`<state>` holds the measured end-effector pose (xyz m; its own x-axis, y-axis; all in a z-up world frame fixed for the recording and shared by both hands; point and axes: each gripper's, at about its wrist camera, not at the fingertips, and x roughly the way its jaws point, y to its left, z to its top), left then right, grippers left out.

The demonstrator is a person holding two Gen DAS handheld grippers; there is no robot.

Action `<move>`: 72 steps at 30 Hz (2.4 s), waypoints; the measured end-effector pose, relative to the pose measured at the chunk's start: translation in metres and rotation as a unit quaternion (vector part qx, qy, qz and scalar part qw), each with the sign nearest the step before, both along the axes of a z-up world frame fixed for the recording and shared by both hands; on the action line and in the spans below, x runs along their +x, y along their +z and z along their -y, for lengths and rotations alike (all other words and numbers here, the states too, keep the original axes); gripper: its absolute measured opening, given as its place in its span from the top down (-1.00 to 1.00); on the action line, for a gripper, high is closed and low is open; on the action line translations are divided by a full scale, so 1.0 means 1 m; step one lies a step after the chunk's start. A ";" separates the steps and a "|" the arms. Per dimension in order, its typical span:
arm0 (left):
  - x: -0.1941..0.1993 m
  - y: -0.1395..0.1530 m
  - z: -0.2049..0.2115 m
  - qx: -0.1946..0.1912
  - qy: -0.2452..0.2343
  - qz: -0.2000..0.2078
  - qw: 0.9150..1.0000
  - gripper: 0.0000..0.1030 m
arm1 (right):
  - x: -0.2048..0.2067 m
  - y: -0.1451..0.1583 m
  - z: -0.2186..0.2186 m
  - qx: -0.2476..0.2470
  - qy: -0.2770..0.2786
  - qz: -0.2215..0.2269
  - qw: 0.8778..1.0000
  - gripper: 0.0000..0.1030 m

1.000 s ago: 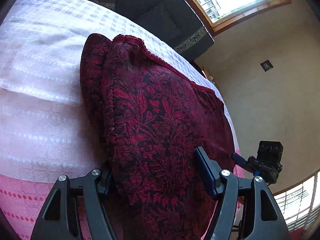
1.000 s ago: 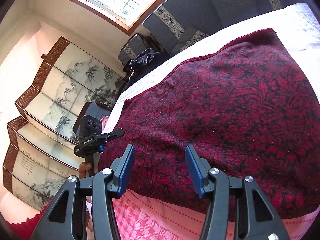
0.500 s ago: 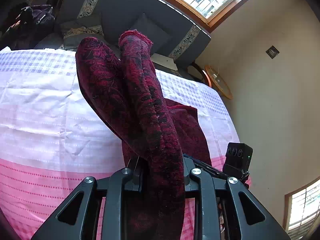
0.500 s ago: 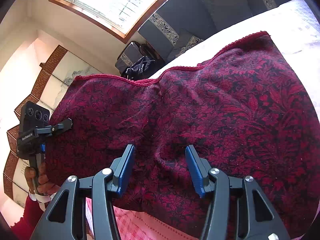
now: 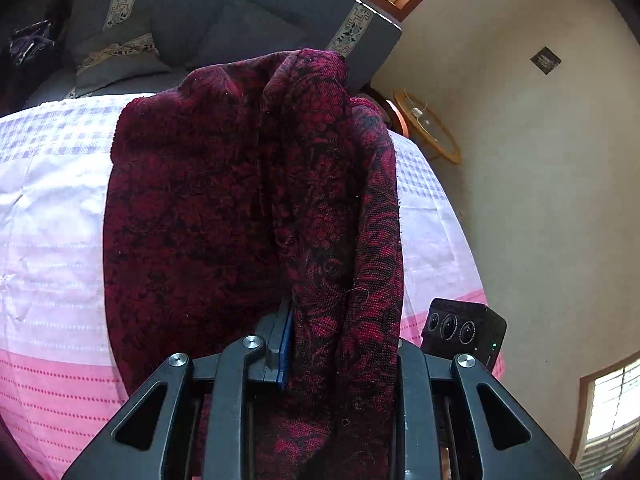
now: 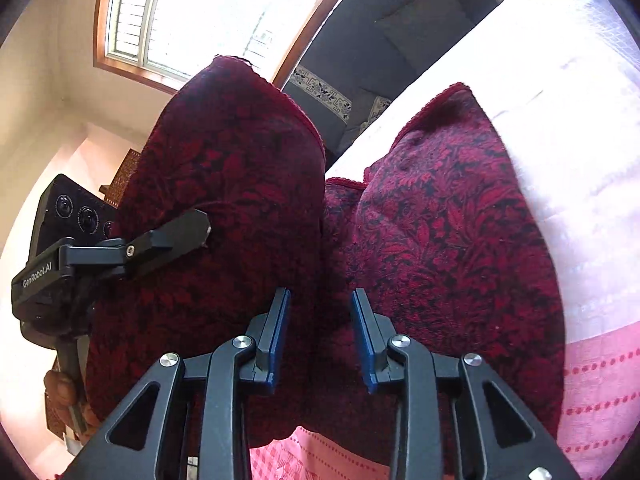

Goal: Fold small clothes

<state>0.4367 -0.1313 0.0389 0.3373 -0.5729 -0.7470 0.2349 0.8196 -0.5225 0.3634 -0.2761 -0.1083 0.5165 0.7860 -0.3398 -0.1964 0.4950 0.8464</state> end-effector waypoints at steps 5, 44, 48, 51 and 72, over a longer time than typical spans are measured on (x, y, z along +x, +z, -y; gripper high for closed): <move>0.006 -0.028 0.009 -0.080 -0.033 0.006 0.996 0.30 | -0.003 -0.019 0.024 0.021 -0.010 -0.030 0.999 0.46; -0.123 -0.064 -0.051 -0.076 -0.013 0.192 0.978 -0.45 | 0.063 0.077 0.013 -0.104 0.014 0.070 0.992 0.69; -0.113 -0.080 -0.058 -0.075 0.002 0.166 0.983 -0.58 | 0.075 0.034 0.056 -0.065 -0.024 0.028 0.997 0.69; -0.110 -0.097 -0.064 -0.077 0.002 0.144 0.987 -0.58 | 0.078 -0.012 0.066 -0.038 -0.016 -0.012 0.999 0.68; -0.121 -0.097 -0.076 -0.096 0.023 0.144 0.985 -0.62 | -0.010 -0.014 0.055 -0.217 -0.006 -0.052 0.975 0.13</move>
<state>0.3160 -0.0552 -0.0585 0.5483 -0.6736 -0.4956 0.3616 0.7253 -0.5858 0.3534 -0.3308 -0.1221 0.4699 0.5501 -0.6904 -0.1122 0.8130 0.5714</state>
